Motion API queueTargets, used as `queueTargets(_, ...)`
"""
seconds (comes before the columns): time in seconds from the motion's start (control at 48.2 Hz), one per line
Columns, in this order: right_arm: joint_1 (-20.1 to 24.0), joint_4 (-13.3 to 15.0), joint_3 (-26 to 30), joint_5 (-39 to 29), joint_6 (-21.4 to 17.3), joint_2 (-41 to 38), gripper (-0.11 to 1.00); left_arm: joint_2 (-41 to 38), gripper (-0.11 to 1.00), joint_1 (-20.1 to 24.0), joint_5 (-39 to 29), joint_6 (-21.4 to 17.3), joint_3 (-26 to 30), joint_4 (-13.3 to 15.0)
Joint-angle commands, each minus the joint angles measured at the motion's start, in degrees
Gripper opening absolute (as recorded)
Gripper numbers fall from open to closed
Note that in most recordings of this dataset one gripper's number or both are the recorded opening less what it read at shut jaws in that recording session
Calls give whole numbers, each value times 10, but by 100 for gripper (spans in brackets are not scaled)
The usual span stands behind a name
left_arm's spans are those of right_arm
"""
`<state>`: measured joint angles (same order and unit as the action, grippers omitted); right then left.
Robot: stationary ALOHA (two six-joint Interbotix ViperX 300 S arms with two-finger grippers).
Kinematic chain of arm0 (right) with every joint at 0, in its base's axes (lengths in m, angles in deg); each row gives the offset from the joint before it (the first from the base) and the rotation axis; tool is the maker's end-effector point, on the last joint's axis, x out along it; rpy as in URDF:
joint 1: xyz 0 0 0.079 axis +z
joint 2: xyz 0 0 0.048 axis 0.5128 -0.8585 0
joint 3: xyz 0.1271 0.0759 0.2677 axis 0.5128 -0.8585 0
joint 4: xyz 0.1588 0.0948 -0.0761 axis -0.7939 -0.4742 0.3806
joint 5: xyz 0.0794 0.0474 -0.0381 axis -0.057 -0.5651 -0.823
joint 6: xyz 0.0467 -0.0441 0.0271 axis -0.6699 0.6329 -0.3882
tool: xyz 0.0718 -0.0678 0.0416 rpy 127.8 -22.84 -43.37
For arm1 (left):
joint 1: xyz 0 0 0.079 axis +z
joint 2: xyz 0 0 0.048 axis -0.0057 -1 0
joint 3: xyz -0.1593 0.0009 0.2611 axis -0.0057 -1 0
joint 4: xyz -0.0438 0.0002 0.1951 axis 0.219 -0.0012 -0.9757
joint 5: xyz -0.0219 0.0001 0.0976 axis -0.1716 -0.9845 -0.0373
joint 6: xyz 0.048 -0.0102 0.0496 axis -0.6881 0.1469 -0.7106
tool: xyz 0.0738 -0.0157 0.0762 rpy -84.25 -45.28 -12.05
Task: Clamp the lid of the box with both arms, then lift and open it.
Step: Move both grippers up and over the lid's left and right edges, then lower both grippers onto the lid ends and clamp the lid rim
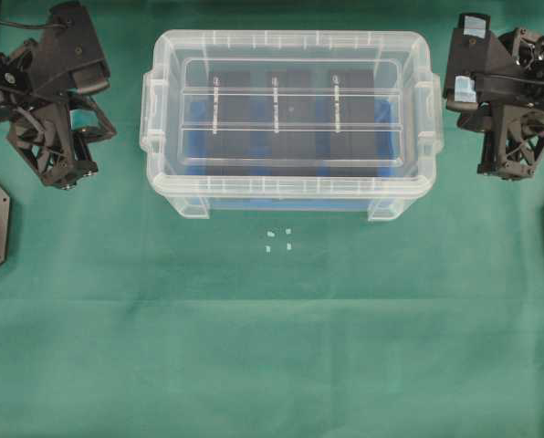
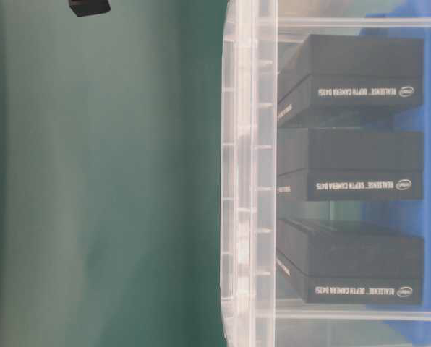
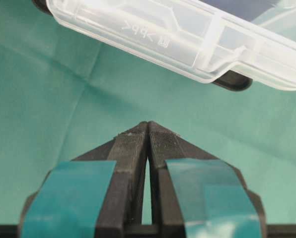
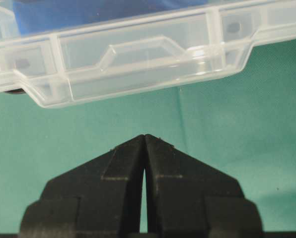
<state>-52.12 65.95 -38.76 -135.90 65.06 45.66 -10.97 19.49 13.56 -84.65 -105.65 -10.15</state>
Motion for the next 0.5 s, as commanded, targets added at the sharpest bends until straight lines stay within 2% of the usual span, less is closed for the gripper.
queueTargets(0.0,-1,0,7,3,4,3,0,2,1,0,-4,-14,8,-2)
queueTargets(0.124,-2,1,7,1,16,3,0,1,1,-2,-19,-60,9,-2)
queueTargets(0.27,-2,11,6,-4,59,3,0,0,1,-2,-30,-103,10,-2)
queueTargets(0.373,-1,13,6,-5,88,3,0,-3,1,-2,-41,-120,11,-2)
queueTargets(0.477,-2,13,7,-4,95,2,0,-4,1,-1,-44,-121,11,-2)
